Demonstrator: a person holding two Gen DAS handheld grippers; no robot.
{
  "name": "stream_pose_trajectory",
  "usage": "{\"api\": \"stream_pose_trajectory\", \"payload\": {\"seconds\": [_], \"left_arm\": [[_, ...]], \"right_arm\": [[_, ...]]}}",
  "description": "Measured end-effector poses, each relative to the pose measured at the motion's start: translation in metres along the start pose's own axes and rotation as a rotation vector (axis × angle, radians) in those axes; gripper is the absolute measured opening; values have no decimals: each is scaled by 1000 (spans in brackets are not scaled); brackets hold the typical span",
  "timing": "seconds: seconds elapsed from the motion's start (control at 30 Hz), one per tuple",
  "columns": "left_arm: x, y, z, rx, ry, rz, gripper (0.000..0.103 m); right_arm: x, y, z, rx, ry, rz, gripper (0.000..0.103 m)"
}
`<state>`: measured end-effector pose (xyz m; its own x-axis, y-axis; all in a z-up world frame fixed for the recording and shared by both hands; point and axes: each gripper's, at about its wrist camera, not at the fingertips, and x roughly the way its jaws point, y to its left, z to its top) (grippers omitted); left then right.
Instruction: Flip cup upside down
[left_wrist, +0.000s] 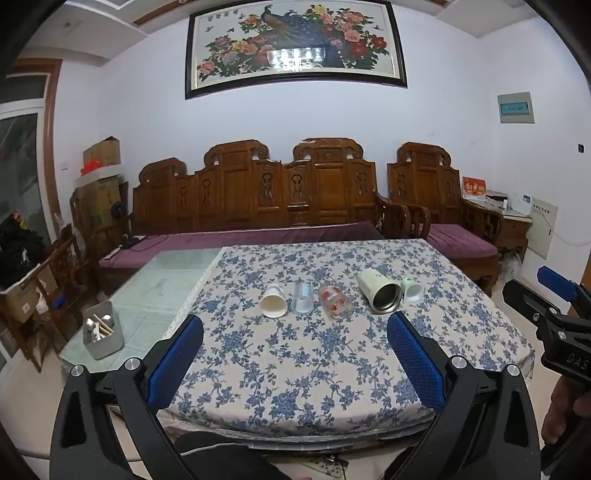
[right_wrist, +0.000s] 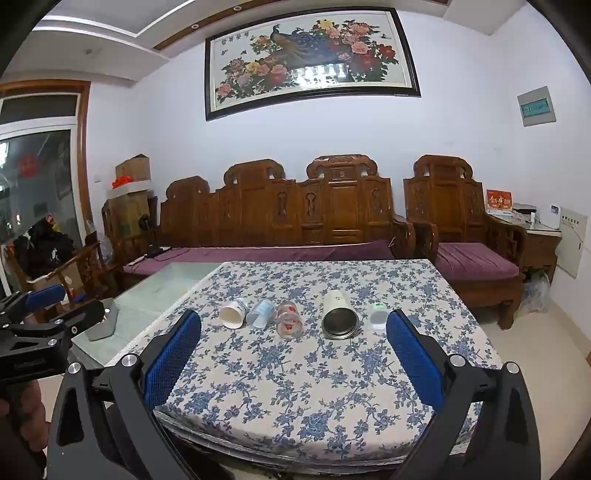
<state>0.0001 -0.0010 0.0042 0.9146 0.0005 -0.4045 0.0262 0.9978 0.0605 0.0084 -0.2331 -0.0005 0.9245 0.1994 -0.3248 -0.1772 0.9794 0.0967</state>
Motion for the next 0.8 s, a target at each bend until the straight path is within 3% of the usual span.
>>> {"api": "stream_pose_trajectory", "payload": {"seconds": [0.8], "left_arm": [[-5,3,5,-3,-11,0,96]], "right_arm": [[-4,1,4,-2,-11,7,100]]}}
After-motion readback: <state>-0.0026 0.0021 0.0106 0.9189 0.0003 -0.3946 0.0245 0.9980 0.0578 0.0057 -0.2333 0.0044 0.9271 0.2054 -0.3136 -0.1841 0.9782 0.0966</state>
